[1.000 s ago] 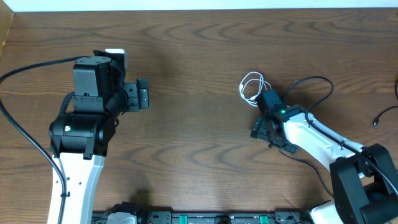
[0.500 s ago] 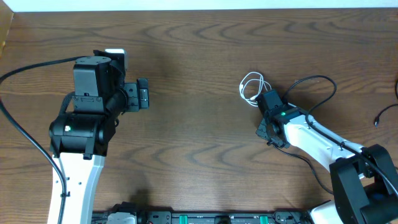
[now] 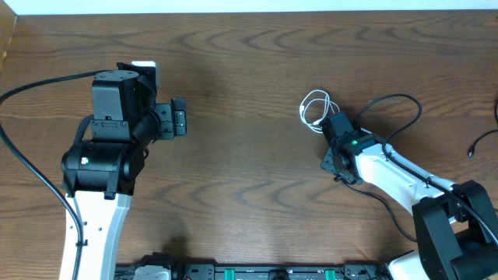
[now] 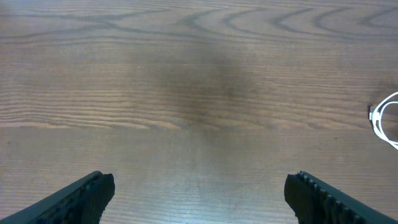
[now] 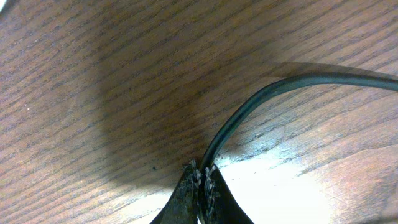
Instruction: Untangle cables
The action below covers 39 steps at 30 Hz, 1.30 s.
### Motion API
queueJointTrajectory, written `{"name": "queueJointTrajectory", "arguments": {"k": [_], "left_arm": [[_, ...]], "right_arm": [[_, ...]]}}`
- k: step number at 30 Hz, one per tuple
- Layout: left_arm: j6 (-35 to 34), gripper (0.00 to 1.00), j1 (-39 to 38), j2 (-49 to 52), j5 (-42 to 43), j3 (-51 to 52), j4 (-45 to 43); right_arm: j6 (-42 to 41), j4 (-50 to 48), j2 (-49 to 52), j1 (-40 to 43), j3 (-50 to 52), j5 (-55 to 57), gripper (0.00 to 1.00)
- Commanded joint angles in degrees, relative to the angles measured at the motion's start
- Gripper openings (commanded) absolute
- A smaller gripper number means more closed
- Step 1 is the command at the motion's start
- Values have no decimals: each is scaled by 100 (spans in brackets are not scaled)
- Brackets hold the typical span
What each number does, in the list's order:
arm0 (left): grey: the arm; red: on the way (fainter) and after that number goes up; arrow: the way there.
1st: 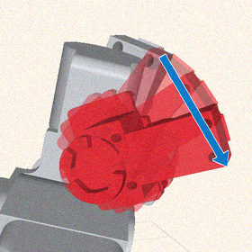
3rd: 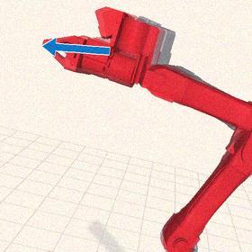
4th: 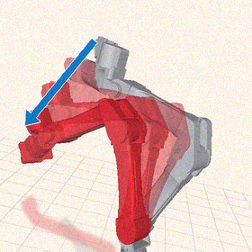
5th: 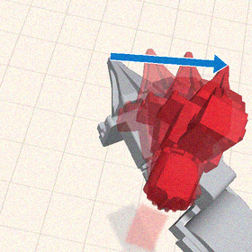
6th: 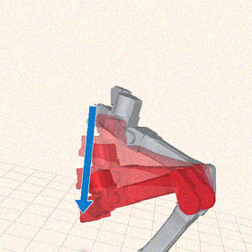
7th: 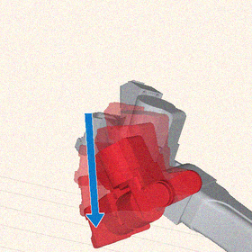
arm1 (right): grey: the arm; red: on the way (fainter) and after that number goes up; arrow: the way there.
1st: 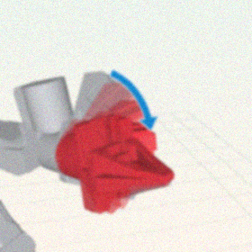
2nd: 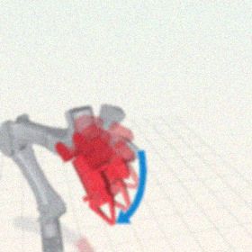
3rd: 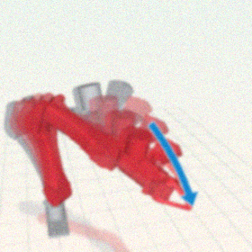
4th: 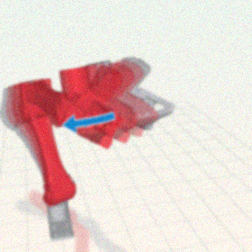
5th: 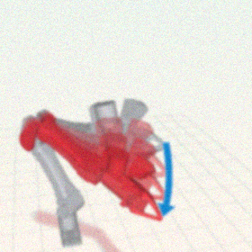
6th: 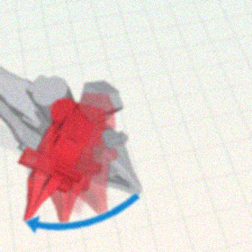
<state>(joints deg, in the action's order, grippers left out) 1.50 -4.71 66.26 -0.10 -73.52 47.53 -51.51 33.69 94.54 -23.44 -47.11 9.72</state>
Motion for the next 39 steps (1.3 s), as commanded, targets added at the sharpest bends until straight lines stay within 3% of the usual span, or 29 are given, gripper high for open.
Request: {"name": "queueJointTrajectory", "arguments": {"k": [1,16,25,33,39], "left_arm": [[35,92,4,-2,11,-52,-4],[35,92,4,-2,11,-52,-4],[35,92,4,-2,11,-52,-4],[35,92,4,-2,11,-52,-4],[35,92,4,-2,11,-52,-4]], "right_arm": [[-35,-11,109,-13,142,2,1],[-33,76,103,13,142,155,1],[-28,101,-216,782,122,199,1],[149,50,-1526,1810,66,223,1],[186,-219,-2855,2741,66,903,1]]}}
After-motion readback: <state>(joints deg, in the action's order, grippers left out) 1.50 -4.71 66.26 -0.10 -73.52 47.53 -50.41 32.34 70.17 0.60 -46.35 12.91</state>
